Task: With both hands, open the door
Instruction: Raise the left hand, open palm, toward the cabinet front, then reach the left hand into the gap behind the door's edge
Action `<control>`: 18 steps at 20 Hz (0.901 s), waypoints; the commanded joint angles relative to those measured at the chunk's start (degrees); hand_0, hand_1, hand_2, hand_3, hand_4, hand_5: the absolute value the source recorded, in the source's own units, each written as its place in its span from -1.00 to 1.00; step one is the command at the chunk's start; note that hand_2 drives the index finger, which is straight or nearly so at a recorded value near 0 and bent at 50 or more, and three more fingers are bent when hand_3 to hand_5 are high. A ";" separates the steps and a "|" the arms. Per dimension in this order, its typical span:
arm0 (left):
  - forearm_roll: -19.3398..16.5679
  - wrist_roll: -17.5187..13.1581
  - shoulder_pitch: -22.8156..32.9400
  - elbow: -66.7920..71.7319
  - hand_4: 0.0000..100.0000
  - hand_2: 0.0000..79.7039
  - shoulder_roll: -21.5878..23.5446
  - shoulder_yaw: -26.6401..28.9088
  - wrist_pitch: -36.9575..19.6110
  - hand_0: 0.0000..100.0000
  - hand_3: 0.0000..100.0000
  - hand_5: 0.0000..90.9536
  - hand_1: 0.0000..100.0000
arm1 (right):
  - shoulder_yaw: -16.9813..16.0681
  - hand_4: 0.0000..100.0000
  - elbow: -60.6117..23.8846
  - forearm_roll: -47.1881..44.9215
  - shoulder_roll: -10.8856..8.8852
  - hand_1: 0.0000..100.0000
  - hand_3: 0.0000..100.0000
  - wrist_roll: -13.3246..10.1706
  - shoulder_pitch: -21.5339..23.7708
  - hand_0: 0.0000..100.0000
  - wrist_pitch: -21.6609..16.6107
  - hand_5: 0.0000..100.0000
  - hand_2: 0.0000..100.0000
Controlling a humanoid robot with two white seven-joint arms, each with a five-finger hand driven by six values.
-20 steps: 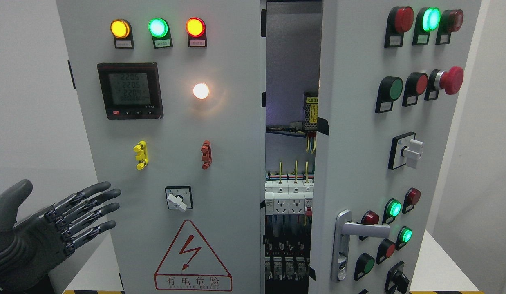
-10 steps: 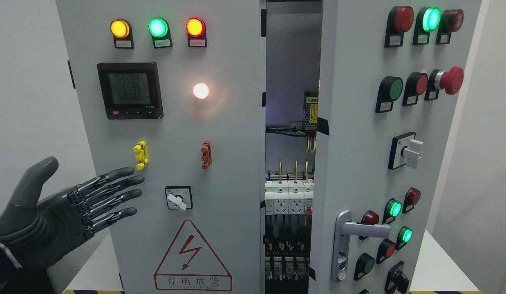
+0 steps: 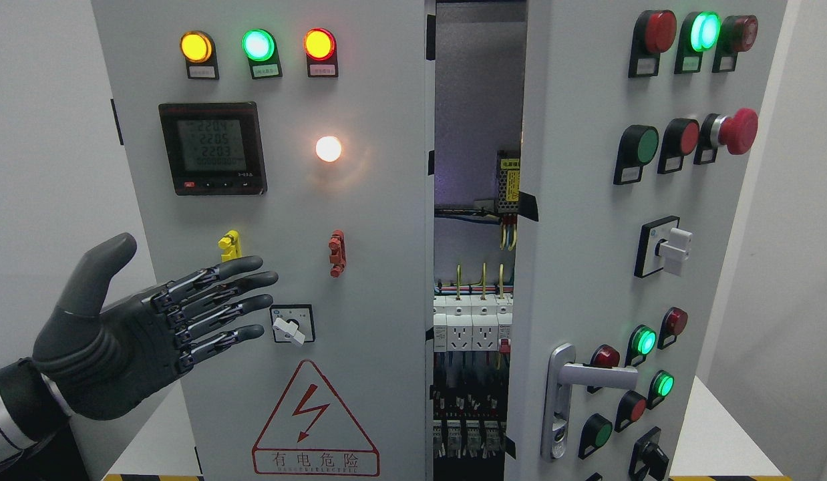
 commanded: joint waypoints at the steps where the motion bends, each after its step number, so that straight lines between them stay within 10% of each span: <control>1: 1.49 0.51 -8.80 8.59 -0.92 -1.00 -12.81 -9.47 3.87 -1.00 -1.00 -1.00 -1.00 | 0.00 -1.00 -0.03 0.02 0.00 -1.00 -1.00 -0.02 0.00 -1.00 0.02 -1.00 -1.00; 18: -1.50 -0.81 -19.54 18.08 -0.92 -1.00 -34.69 -17.29 6.86 -1.00 -1.00 -1.00 -1.00 | 0.00 -1.00 0.06 0.02 0.00 -1.00 -1.00 -0.02 0.00 -1.00 0.02 -1.00 -1.00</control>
